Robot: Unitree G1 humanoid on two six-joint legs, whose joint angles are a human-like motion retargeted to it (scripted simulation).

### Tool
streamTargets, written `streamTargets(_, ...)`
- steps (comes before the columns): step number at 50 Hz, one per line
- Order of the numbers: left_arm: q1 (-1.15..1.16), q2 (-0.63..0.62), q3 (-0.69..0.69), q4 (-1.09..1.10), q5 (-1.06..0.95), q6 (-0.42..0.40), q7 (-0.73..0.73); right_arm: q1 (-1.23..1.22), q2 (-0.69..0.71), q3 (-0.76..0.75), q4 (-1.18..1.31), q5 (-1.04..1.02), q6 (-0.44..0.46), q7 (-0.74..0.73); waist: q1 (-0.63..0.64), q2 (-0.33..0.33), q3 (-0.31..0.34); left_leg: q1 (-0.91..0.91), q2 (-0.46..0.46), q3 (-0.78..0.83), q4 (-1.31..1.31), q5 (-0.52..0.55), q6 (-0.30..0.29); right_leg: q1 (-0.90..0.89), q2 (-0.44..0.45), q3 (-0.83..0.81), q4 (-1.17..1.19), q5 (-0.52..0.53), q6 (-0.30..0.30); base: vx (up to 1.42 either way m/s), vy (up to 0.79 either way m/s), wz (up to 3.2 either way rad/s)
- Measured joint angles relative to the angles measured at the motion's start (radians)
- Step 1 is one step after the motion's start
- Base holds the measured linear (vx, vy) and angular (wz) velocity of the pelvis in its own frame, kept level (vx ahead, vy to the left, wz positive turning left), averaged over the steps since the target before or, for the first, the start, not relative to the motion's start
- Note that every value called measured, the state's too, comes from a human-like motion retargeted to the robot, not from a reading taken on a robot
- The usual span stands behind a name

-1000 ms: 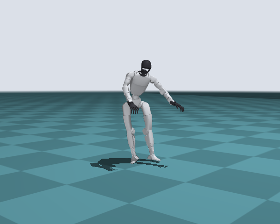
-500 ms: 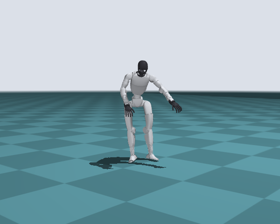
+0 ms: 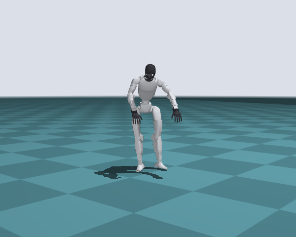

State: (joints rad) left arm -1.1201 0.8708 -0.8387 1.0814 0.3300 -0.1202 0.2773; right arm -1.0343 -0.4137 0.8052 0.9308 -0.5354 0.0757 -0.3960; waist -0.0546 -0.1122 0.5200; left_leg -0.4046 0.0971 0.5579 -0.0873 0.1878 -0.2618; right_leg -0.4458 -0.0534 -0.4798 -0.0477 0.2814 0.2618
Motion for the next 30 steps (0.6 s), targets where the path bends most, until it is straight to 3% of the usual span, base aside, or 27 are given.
streamTargets(3,-0.084,-0.011,0.059,0.183,-0.033,0.105,-0.021,-0.003,0.001,-0.005,-0.014,0.022,0.011,0.009,-0.006,-0.005,0.0,-0.002,0.001,0.0,0.0,0.002,0.0,-0.002,0.003,0.0,-0.004,0.003,0.0,0.01,-0.02,-0.05)
streamTargets(5,-0.137,-0.034,0.065,0.201,-0.041,0.115,-0.073,-0.004,0.001,-0.003,-0.019,0.031,0.014,0.022,-0.011,-0.01,0.0,-0.004,0.002,-0.002,0.0,0.003,0.0,-0.003,0.005,-0.004,-0.003,0.004,0.0,0.0,0.0,0.0)
streamTargets(8,-0.174,-0.099,0.021,0.075,-0.035,0.076,-0.122,-0.002,0.01,-0.007,-0.013,0.038,0.015,0.036,-0.021,-0.018,0.0,-0.008,0.005,-0.008,0.0,0.005,0.0,-0.005,0.007,-0.01,-0.002,0.003,0.0,-0.01,0.01,0.06)
streamTargets(10,-0.156,-0.153,-0.02,-0.059,0.084,0.022,-0.151,0.023,0.013,-0.034,-0.015,0.021,-0.009,0.053,-0.043,-0.013,0.0,-0.012,0.002,0.0,0.005,0.007,0.0,-0.026,-0.02,-0.036,0.075,-0.037,0.0,-0.05,0.06,0.26)
streamTargets(15,-0.215,-0.249,-0.354,-0.413,0.23,-0.126,-0.066,0.009,0.025,-0.009,-0.011,0.053,-0.008,0.041,-0.065,-0.029,0.0,-0.012,0.012,-0.022,0.0,0.004,0.0,-0.006,0.007,-0.022,0.011,-0.007,0.0,0.01,-0.02,-0.02)
streamTargets(19,-0.295,-0.23,-0.481,-0.53,0.394,-0.2,0.101,0.004,0.019,-0.007,-0.018,0.046,-0.032,0.005,-0.071,-0.04,0.0,-0.016,0.01,-0.013,0.0,0.004,0.0,-0.013,0.007,-0.016,0.008,-0.001,0.0,0.0,0.0,0.0)
streamTargets(21,-0.309,-0.204,-0.458,-0.478,0.403,-0.18,0.135,-0.003,0.017,-0.006,-0.015,0.044,-0.035,0.004,-0.069,-0.049,0.0,-0.018,0.008,-0.005,0.0,0.004,0.0,-0.017,0.006,-0.009,0.002,0.005,0.0,-0.05,0.02,-0.18)
streamTargets(23,-0.293,-0.192,-0.371,-0.352,0.321,-0.141,0.073,-0.009,0.023,0.003,-0.008,0.041,-0.028,0.024,-0.073,-0.06,0.0,-0.011,0.004,0.005,0.0,0.004,0.0,-0.011,0.005,-0.001,-0.005,0.012,0.0,-0.06,0.03,-0.2)
streamTargets(25,-0.284,-0.206,-0.219,-0.196,0.177,-0.06,-0.055,-0.019,0.032,0.01,0.003,0.034,-0.01,0.054,-0.079,-0.069,0.0,-0.007,0.001,0.013,0.0,0.004,0.0,-0.007,0.006,0.007,-0.014,0.019,0.0,-0.06,0.03,-0.19)
streamTargets(28,-0.319,-0.233,-0.022,-0.032,0.122,0.076,-0.107,-0.026,0.043,-0.002,0.009,0.024,0.008,0.081,-0.091,-0.078,0.0,-0.007,0.002,0.02,0.0,0.006,0.0,-0.007,0.011,0.013,-0.024,0.028,0.0,-0.02,0.0,-0.05)
streamTargets(30,-0.336,-0.243,-0.019,-0.018,0.151,0.084,-0.084,-0.035,0.041,0.0,0.011,0.024,0.008,0.077,-0.103,-0.07,0.0,-0.013,0.004,0.022,0.0,0.009,0.0,-0.012,0.015,0.012,-0.028,0.033,0.0,0.0,0.0,0.0)
